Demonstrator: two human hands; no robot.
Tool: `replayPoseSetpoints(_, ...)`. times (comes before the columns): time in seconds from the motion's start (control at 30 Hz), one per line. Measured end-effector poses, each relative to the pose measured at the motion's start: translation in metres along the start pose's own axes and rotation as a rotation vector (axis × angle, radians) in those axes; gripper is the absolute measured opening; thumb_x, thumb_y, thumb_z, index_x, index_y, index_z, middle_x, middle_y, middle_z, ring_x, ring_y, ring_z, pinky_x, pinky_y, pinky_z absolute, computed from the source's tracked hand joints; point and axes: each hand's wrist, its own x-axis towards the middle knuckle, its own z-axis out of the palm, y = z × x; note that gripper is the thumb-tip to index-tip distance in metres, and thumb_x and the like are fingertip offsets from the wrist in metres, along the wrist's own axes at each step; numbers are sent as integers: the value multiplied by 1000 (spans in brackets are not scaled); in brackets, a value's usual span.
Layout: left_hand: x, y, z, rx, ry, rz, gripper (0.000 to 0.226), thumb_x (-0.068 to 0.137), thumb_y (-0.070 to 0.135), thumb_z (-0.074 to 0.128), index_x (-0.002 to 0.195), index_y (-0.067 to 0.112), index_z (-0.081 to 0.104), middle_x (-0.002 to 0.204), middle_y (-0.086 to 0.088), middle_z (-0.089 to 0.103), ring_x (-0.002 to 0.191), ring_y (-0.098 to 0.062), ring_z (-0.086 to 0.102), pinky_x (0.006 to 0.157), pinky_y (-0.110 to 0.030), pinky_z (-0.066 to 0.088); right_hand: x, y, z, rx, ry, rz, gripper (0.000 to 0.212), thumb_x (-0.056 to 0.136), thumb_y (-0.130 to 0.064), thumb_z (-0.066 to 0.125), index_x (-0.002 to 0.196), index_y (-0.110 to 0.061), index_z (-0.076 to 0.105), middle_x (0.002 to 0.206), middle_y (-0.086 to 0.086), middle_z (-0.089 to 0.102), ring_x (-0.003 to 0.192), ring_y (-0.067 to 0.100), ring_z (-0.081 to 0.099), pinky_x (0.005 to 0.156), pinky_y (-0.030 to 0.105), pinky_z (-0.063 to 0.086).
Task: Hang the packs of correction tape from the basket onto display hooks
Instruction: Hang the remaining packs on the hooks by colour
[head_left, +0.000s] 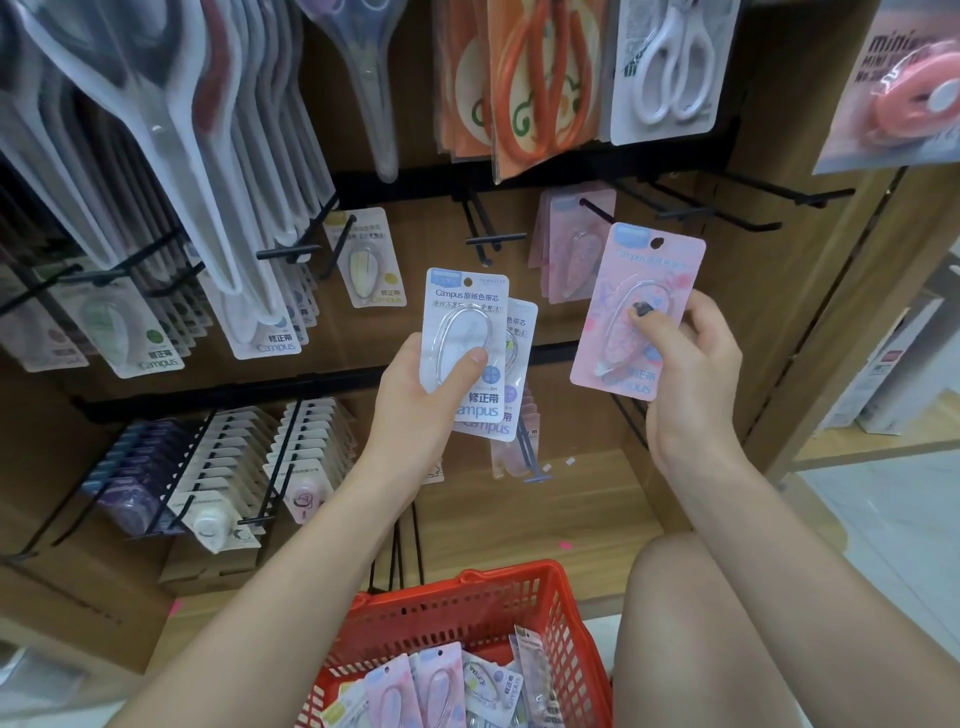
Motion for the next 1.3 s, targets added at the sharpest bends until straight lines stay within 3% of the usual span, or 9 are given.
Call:
replayPoseSetpoints(0.1, 2, -2, 0, 10, -11, -2, 26, 98, 32, 70, 123, 24, 65, 112, 8, 76, 99, -8, 75, 76, -26, 61, 2, 1, 4, -1, 56, 20, 21, 97, -10, 68, 117, -13, 67, 95, -11, 79, 95, 12, 75, 82, 35, 61)
replayPoseSetpoints(0.2, 4, -4, 3, 15, -10, -10, 23, 98, 32, 70, 120, 26, 66, 111, 8, 76, 99, -9, 75, 80, -30, 61, 18, 8, 10, -18, 49, 144, 28, 93, -27, 76, 116, -13, 68, 102, -3, 79, 104, 21, 75, 100, 47, 58)
replayPoseSetpoints(0.27, 4, -5, 5, 18, -2, -12, 21, 98, 33, 71, 117, 28, 66, 110, 9, 76, 99, -9, 75, 83, -33, 62, 37, 15, 16, -58, 29, 238, 30, 90, -35, 79, 108, -14, 69, 109, 3, 78, 107, 25, 74, 103, 48, 57)
replayPoseSetpoints(0.47, 3, -4, 0, 14, 15, -15, 21, 97, 31, 71, 117, 25, 66, 108, 8, 76, 96, -7, 75, 76, -25, 60, 93, 23, 41, 3, -26, 454, 44, 83, -37, 86, 114, -15, 64, 117, 9, 74, 102, 24, 75, 93, 41, 62)
replayPoseSetpoints(0.6, 4, -3, -14, 0, 50, -15, 21, 98, 29, 71, 117, 25, 66, 108, 8, 76, 96, -7, 75, 75, -25, 60, 106, 33, 47, 26, -52, 491, 74, 78, -43, 88, 139, -16, 55, 124, 7, 71, 106, 24, 73, 77, 34, 64)
replayPoseSetpoints(0.77, 0, -1, -36, -15, 104, -14, 17, 98, 28, 70, 114, 26, 66, 104, 9, 77, 93, -5, 75, 71, -22, 61, 68, 46, 58, -91, 66, 554, 74, 84, -55, 79, 143, -22, 48, 119, 7, 60, 107, 23, 65, 101, 40, 56)
replayPoseSetpoints(0.9, -8, -1, -55, -7, 145, -12, 14, 99, 31, 70, 112, 27, 66, 107, 7, 76, 93, -6, 74, 75, -22, 60, -2, 45, 83, -103, -257, 553, 48, 98, -43, 67, 130, -9, 60, 114, 13, 72, 103, 26, 73, 90, 35, 60)
replayPoseSetpoints(1.03, -20, -2, -76, -12, 174, -10, 15, 100, 33, 68, 113, 28, 66, 111, 4, 76, 99, -12, 75, 85, -34, 62, -58, 35, 108, -107, -658, 543, 29, 102, -27, 62, 126, -12, 68, 113, 9, 79, 106, 27, 76, 100, 47, 58)
replayPoseSetpoints(1.3, -41, -3, -108, 9, 177, 14, 21, 101, 35, 66, 121, 34, 64, 114, 13, 76, 103, -4, 73, 80, -23, 57, -85, 42, 124, -117, -663, 508, 28, 98, -6, 62, 124, -14, 68, 118, 10, 77, 108, 37, 74, 97, 75, 48)
